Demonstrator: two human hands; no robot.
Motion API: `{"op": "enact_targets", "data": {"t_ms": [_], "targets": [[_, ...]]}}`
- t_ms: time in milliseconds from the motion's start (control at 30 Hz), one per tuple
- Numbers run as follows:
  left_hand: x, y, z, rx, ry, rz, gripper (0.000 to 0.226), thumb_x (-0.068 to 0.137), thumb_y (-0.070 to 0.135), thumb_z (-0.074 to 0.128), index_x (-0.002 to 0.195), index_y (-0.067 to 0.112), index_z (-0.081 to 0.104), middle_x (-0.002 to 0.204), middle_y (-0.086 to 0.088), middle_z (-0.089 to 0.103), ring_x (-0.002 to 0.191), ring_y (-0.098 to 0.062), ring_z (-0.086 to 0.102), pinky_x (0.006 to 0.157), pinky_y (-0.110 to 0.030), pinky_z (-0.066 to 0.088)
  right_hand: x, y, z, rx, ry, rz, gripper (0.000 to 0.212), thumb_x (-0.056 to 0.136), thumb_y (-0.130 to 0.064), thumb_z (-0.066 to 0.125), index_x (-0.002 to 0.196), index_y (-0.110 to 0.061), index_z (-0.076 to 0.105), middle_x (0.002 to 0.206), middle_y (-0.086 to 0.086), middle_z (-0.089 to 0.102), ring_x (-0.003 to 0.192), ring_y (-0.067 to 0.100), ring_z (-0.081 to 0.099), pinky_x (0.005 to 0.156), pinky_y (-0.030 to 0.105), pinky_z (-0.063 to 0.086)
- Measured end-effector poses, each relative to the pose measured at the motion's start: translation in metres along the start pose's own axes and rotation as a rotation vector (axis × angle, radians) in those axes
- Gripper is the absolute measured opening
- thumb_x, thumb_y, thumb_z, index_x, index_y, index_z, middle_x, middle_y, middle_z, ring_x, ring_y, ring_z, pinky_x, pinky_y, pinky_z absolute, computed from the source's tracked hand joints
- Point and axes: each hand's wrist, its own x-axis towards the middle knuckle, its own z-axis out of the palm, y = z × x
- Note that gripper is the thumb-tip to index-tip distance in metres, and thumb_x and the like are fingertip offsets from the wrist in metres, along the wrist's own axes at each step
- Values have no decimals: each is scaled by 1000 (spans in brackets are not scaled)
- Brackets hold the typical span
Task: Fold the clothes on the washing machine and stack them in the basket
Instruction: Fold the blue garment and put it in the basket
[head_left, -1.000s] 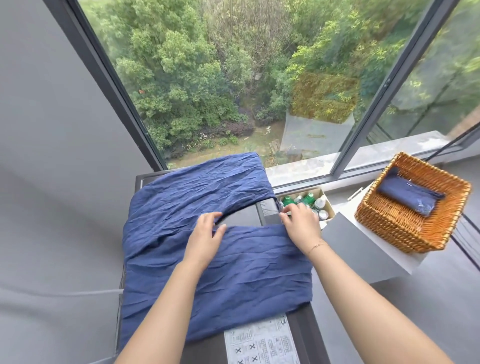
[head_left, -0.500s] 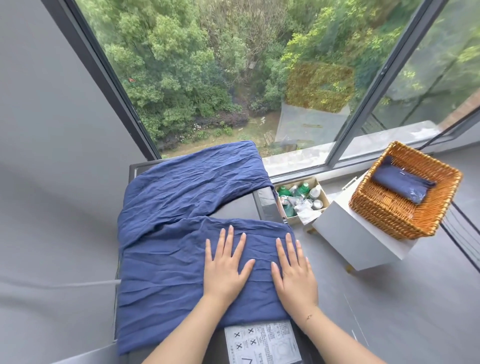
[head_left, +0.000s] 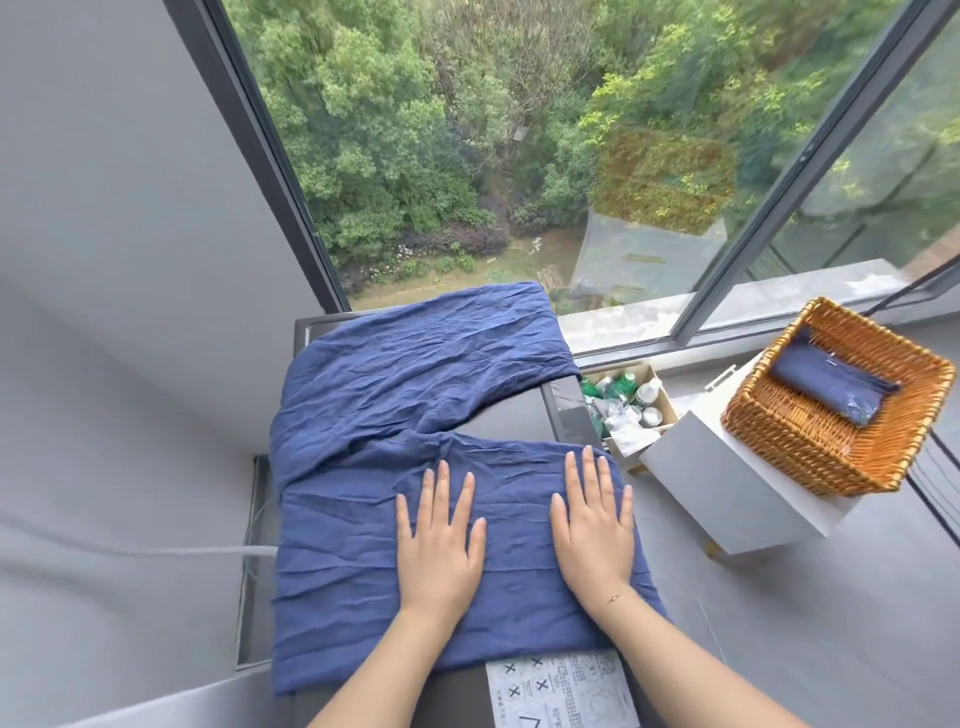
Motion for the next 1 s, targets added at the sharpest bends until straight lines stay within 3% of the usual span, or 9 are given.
{"op": "enact_targets", "data": {"t_ms": [133, 233, 367, 500, 633, 733, 800, 867, 1000], "targets": [[19, -3, -22, -233, 171, -66, 43, 89, 33, 40, 125, 23, 61, 128, 2, 60, 112, -21, 59, 88, -40, 43, 26, -25, -12, 264, 102, 84, 60, 89, -37, 26, 138, -12, 50, 153, 10, 34, 143, 27, 26, 117, 47, 9], [64, -30, -59, -418, 335, -201, 30, 90, 12, 45, 114, 16, 62, 112, 0, 58, 96, -22, 57, 78, -35, 46, 68, -53, -26, 357, 165, -36, 44, 83, -22, 44, 123, -12, 61, 142, 11, 48, 131, 31, 40, 111, 44, 25], [145, -72, -94, -463, 211, -360, 27, 92, 7, 46, 112, 17, 61, 118, -1, 50, 83, -23, 58, 65, -32, 40, 136, -96, -42, 458, 35, -145, 31, 86, -10, 49, 112, -10, 65, 115, 7, 60, 104, 29, 57, 89, 38, 42], [209, -114, -101, -391, 67, -432, 32, 92, 8, 45, 120, 17, 57, 129, -3, 45, 92, -27, 59, 73, -33, 41, 201, -134, -52, 435, -137, -159, 33, 89, -10, 49, 120, -16, 61, 107, 6, 64, 98, 26, 60, 82, 35, 45], [243, -141, -94, -357, -85, -441, 47, 88, 8, 54, 134, 17, 47, 135, -6, 39, 109, -29, 56, 83, -36, 43, 255, -159, -60, 328, -291, -160, 58, 87, -10, 47, 142, -24, 39, 102, 8, 66, 96, 29, 59, 79, 38, 49], [257, -153, -85, -365, -210, -422, 61, 83, 13, 65, 139, 21, 42, 132, -5, 36, 115, -25, 52, 91, -35, 43, 284, -173, -52, 229, -364, -199, 66, 83, -6, 46, 144, -27, 33, 99, 8, 66, 93, 28, 62, 75, 36, 50], [262, -158, -83, -371, -249, -424, 53, 82, 16, 67, 131, 25, 48, 126, -6, 45, 113, -26, 53, 91, -35, 43, 296, -177, -44, 217, -393, -178, 54, 83, -9, 48, 134, -25, 41, 95, 9, 66, 90, 28, 64, 75, 35, 53], [262, -161, -83, -388, -257, -420, 31, 81, 19, 68, 110, 23, 57, 111, -3, 58, 105, -26, 57, 84, -35, 45, 300, -178, -35, 295, -396, -104, 34, 82, -15, 52, 115, -21, 49, 95, 10, 67, 87, 31, 66, 78, 40, 55], [251, -160, -85, -315, -149, -427, 8, 81, 20, 64, 79, 22, 56, 90, -1, 63, 88, -27, 57, 66, -31, 38, 295, -179, -23, 353, -319, -68, 6, 83, -22, 52, 86, -18, 48, 88, 12, 70, 83, 33, 67, 78, 41, 55]]}}
